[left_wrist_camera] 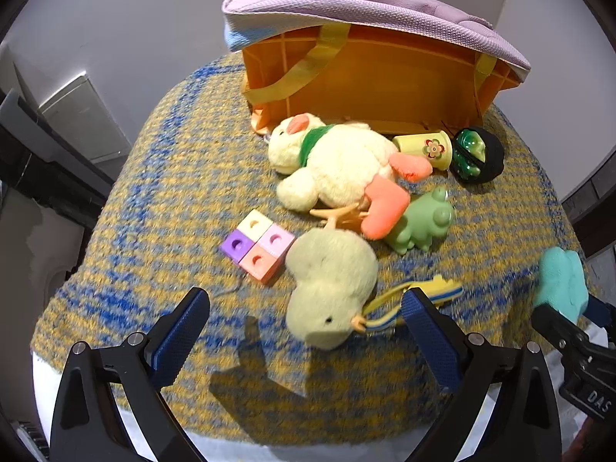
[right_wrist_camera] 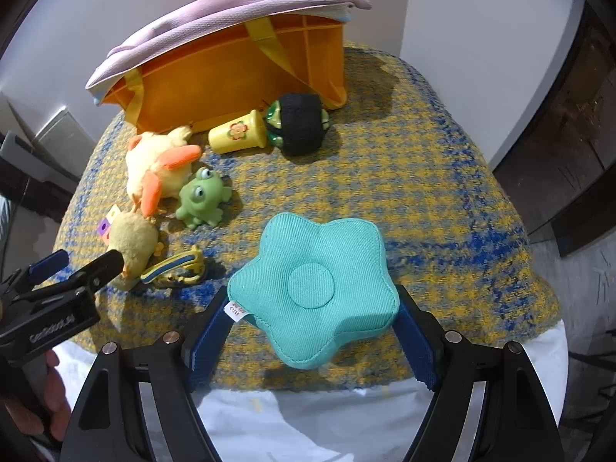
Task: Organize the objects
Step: 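Close the left gripper on the yellow plush chick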
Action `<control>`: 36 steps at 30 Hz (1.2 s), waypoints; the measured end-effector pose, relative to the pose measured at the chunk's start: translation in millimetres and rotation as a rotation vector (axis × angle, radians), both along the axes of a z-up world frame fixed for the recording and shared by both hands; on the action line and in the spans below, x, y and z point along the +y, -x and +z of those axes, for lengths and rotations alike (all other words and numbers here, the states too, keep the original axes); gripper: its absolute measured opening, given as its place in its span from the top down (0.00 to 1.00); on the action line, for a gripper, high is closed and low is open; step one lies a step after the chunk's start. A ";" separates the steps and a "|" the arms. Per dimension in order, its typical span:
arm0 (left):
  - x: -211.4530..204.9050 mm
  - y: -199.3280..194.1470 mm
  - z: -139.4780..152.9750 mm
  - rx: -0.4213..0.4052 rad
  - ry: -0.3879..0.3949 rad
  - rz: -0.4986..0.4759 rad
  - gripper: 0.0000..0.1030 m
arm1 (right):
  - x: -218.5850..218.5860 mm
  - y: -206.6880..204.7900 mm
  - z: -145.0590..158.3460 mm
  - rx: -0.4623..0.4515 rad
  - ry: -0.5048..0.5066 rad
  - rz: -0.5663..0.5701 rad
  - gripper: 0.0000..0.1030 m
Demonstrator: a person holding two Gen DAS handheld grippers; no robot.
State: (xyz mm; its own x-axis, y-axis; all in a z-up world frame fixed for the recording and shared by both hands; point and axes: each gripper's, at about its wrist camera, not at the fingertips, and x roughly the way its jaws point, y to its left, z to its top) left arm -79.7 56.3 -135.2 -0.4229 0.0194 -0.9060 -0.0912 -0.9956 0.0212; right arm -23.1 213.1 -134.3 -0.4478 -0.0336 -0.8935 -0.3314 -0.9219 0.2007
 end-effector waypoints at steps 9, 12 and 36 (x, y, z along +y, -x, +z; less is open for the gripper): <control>10.1 15.9 -18.0 -0.043 0.018 -0.014 0.13 | 5.0 2.3 -8.0 -0.014 0.014 -0.006 0.23; 10.9 20.0 -24.8 -0.062 0.022 -0.015 0.26 | 6.1 2.6 -10.6 -0.022 0.016 -0.007 0.23; 17.3 16.4 -1.6 -0.032 0.033 -0.054 0.56 | -0.3 -5.8 13.7 0.045 0.016 -0.020 0.23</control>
